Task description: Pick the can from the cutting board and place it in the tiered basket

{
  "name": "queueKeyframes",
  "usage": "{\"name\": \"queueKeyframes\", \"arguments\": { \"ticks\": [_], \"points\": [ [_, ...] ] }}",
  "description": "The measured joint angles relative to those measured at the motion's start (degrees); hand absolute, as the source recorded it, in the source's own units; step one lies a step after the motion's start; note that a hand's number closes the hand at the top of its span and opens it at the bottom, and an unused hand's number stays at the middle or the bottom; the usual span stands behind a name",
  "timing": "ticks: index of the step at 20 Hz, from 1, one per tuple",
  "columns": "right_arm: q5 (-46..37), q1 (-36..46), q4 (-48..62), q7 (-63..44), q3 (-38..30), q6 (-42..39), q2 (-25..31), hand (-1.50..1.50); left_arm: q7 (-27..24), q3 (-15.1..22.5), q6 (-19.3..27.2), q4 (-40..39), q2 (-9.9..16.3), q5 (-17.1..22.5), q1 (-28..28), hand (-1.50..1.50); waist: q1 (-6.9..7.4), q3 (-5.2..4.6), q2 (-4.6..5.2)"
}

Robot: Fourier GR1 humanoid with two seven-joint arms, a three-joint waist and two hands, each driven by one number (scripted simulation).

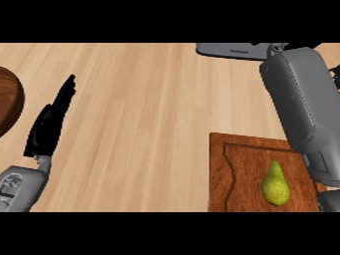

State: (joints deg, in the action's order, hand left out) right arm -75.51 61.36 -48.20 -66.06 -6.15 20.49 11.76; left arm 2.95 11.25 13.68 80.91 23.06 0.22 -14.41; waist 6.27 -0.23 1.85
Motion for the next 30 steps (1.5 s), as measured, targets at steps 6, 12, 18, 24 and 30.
{"name": "queueKeyframes", "arguments": {
  "ticks": [6, 12, 18, 24, 30],
  "points": [
    [-10.62, 9.23, 8.24, -2.54, -1.62, -1.11, 2.77, 1.5, -0.12, -0.43, 0.26, -0.55, -0.19, -0.2, 0.49, 0.0, -0.95, -0.01, -0.42],
    [-13.62, 14.87, 15.07, -2.01, -5.74, -2.01, 4.04, 1.5, -0.06, -1.71, -0.03, -0.82, 0.33, 0.04, 1.05, 0.0, -2.3, 0.1, -0.73],
    [-14.7, 17.92, 20.88, 0.28, -9.32, -1.03, 6.43, 1.5, 0.6, -2.9, -0.71, 0.24, 0.89, 0.5, 2.13, 0.0, -2.92, 0.16, -0.86],
    [-18.14, 18.32, 27.13, 0.86, -9.72, -3.38, 10.72, 1.5, 0.8, -3.42, -0.39, 0.54, 0.53, 0.02, 2.15, 0.0, -3.59, 0.17, -0.87],
    [-21.33, 17.29, 31.26, 0.77, -9.14, -7.78, 15.0, 1.5, 0.11, -4.49, -1.0, -0.14, 0.88, 0.15, 3.07, 0.0, -4.42, 0.17, -1.2]
  ]
}}
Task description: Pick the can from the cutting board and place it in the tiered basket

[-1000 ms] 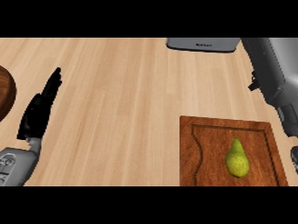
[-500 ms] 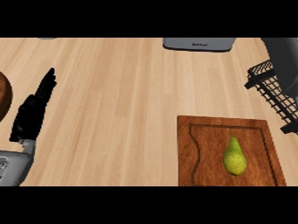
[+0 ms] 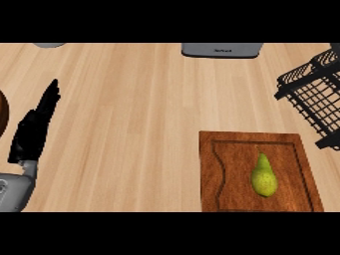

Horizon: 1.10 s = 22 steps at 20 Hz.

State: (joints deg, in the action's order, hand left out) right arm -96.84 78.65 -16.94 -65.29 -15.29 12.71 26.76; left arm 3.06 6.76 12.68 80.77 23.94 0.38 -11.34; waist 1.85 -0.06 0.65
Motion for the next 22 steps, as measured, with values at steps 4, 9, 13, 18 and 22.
{"name": "queueKeyframes", "arguments": {
  "ticks": [4, 9, 13, 18, 22],
  "points": [
    [0.03, -1.51, 0.37, 1.25, -0.46, -1.31, 1.62, 1.5, -0.21, -0.58, -0.37, -0.01, -0.09, -0.2, 0.46, 0.0, -0.58, 0.03, -0.25],
    [2.78, -4.17, -1.06, 4.5, -2.36, -2.29, 3.28, 1.5, -0.72, -1.5, -0.72, 0.53, -0.49, -0.43, 1.89, 0.0, -1.09, 0.05, -0.48],
    [6.1, -6.47, -4.14, 6.15, -4.24, -2.69, 2.86, 1.5, -0.87, -2.23, -0.74, 1.19, -0.71, -0.89, 2.95, 0.0, -1.52, 0.05, -0.69],
    [11.33, -11.18, -6.41, 7.99, -8.14, -0.66, 2.65, 1.5, 0.03, -2.43, -0.52, 1.53, -1.46, -1.77, 2.36, 0.0, -1.62, 0.04, -0.63],
    [15.49, -12.64, -9.55, 7.42, -11.81, 1.21, 1.55, -1.5, 0.16, -2.86, -0.92, 1.8, -1.45, -1.82, 2.78, 0.0, -1.71, -0.37, -0.98]
  ]
}}
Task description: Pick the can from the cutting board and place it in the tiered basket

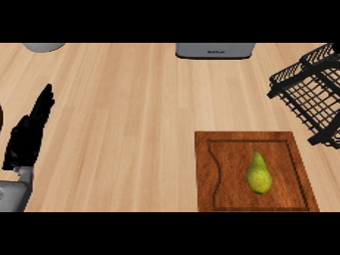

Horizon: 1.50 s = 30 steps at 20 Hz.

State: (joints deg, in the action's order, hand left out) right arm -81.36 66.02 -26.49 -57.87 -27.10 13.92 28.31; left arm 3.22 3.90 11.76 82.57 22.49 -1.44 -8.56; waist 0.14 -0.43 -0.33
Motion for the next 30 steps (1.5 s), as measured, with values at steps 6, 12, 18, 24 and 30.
{"name": "queueKeyframes", "arguments": {
  "ticks": [6, 12, 18, 24, 30],
  "points": [
    [2.18, -4.23, -7.0, 0.82, -0.92, 6.13, -2.23, -1.5, 0.8, -0.38, -0.81, 0.54, -0.12, -0.3, -0.05, 0.0, 0.04, -0.53, -0.28],
    [1.71, -8.73, -15.91, 0.48, 0.19, 11.01, -3.74, -1.5, -0.1, -1.15, -1.46, 0.53, -0.37, -0.51, 1.04, 0.0, -0.22, -0.19, -0.2],
    [-1.28, -12.82, -29.4, -2.65, 1.29, 8.64, -4.73, -1.5, 0.08, -1.76, -1.15, 0.51, -0.66, -1.32, 1.6, 0.0, -1.12, 0.22, -0.3],
    [-0.84, -19.04, -46.03, -5.85, -1.33, 4.44, -9.46, -1.5, 0.15, -2.98, -1.53, 0.69, -0.22, -0.88, 2.54, 0.0, -2.56, 0.29, -0.85],
    [0.6, -28.92, -68.2, -6.49, -1.8, -1.44, -16.41, -1.5, 1.32, -3.51, -0.91, 1.2, -0.42, -1.13, 2.9, 0.0, -3.92, 0.32, -1.25]
  ]
}}
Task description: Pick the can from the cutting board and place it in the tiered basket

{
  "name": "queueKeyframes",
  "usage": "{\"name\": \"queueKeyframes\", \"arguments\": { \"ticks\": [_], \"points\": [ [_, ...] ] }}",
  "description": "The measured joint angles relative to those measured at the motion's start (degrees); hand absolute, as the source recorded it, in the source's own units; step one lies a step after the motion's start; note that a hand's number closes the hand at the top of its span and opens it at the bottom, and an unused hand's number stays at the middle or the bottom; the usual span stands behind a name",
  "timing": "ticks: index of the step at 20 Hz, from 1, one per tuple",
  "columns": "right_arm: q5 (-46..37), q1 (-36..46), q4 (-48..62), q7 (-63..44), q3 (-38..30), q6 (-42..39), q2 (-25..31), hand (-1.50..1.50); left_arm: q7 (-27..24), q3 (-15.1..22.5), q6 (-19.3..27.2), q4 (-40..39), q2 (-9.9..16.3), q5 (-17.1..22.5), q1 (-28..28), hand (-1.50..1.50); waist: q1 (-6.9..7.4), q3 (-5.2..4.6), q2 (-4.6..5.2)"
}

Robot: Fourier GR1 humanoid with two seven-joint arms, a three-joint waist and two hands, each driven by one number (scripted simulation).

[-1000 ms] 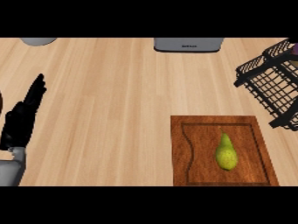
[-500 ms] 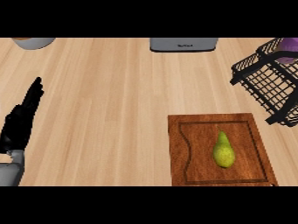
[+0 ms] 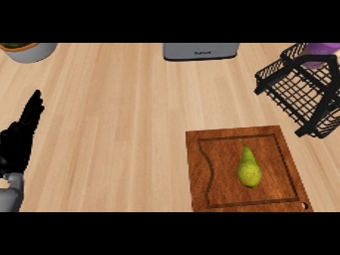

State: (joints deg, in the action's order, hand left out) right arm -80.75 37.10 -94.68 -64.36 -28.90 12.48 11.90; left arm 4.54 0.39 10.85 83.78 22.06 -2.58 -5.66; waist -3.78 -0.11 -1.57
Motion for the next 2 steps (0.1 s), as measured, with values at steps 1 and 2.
{"name": "queueKeyframes", "arguments": {
  "ticks": [1, 2],
  "points": [
    [-0.09, -1.92, -4.21, 0.03, 0.42, -0.81, -1.55, -1.5, -0.17, -0.21, -0.12, 0.07, 0.09, 0.12, -0.04, 0.0, 0.05, 0.0, 0.04],
    [-0.19, -4.51, -8.37, 0.23, 0.56, -1.36, -3.12, -1.5, -0.43, -0.22, -0.16, 0.36, 0.1, 0.07, 0.56, 0.0, 0.16, -0.01, 0.07]
  ]
}}
